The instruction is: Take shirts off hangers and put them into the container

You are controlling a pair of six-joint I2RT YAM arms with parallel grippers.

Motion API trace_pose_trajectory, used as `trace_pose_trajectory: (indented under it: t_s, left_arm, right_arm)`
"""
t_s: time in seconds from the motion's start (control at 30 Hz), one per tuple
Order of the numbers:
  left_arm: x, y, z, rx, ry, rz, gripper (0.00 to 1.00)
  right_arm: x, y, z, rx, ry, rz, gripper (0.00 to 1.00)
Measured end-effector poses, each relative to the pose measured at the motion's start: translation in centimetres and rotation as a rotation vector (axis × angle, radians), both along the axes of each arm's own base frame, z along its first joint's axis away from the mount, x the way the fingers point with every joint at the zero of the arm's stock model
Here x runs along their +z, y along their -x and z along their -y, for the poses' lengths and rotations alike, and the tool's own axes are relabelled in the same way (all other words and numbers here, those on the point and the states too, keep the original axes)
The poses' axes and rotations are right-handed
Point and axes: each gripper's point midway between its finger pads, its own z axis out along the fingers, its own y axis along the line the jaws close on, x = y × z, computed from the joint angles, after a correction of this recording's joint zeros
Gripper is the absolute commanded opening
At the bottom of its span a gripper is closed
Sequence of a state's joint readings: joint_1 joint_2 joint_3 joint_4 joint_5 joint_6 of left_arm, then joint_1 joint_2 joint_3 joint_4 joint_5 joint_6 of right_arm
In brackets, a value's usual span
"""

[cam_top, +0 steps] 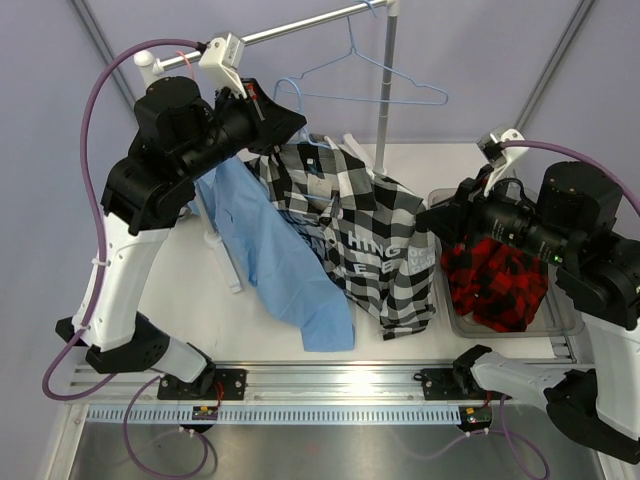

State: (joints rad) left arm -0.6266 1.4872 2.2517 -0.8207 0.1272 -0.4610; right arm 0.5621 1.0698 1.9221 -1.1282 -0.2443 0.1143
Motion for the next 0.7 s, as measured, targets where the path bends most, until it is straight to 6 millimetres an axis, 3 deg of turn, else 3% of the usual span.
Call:
trace_pose_trajectory:
  t_s: [0.07,0.17,0.3,0.5,0.57,0.7]
  left_arm:
    - [0.18,0.05,-0.19,0.0,0.004,0.004,0.0]
    - [0.25,0.05,-0.29,-0.003,0.005,0.005,0.0]
    - [0.27,0.1,-0.26,-0.009,0.006,0.006,0.0]
    - [0.29,0.14,-0.31,-0.022,0.008,0.005,0.0]
    - [0.29,0.14,-0.35,-0.026,0.009,0.005,0.0]
    - [0.3,0.19,-0.34,-0.035,0.009,0.004,0.0]
  right_arm:
    - [-0.05,-0.06,-0.07,0.0,-0.001,-0.004,0.25]
    - [-0.08,-0.08,-0.09,-0.001,-0.002,-0.007,0.24]
    - [-0.11,0.07,0.01,-0.001,-0.002,-0.009,0.12]
    - [-0.05,0.4,0.15,-0.003,-0.01,-0.013,0.14]
    - [-0.1,0.5,0.23,-0.004,-0.011,-0.013,0.0]
    - [-0.01,0.75,0.33,-0.005,-0.019,-0.014,0.0]
